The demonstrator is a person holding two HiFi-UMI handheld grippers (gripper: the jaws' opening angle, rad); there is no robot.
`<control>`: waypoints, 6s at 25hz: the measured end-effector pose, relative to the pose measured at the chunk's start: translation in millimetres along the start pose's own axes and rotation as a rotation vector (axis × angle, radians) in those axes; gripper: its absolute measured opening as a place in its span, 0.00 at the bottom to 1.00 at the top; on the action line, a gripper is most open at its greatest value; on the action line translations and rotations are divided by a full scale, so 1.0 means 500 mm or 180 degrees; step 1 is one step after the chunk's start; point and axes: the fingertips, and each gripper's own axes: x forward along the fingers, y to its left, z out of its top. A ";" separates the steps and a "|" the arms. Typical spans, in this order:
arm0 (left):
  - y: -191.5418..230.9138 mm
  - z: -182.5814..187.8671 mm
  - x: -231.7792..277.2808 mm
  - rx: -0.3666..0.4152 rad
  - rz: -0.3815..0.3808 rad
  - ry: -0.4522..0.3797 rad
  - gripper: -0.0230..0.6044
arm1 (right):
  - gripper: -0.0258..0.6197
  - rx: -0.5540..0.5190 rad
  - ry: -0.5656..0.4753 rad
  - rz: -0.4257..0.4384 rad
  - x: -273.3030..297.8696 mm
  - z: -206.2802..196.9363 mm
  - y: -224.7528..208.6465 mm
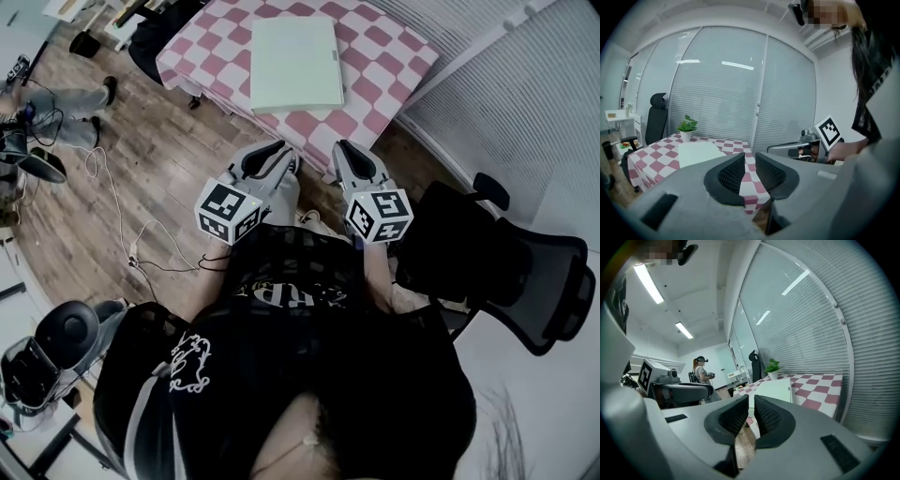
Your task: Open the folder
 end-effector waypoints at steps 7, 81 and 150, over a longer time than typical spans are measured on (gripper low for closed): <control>0.048 0.008 0.057 0.0192 -0.0057 0.0096 0.17 | 0.10 0.0000 -0.0043 -0.0175 0.022 0.026 -0.049; 0.224 -0.184 0.372 0.1030 -0.0489 0.1350 0.21 | 0.22 0.0734 0.1132 -0.0471 0.307 -0.175 -0.287; 0.819 -0.372 -0.059 -0.2696 0.2262 -0.0247 0.39 | 0.22 0.0736 0.0994 -0.0692 0.349 -0.153 -0.310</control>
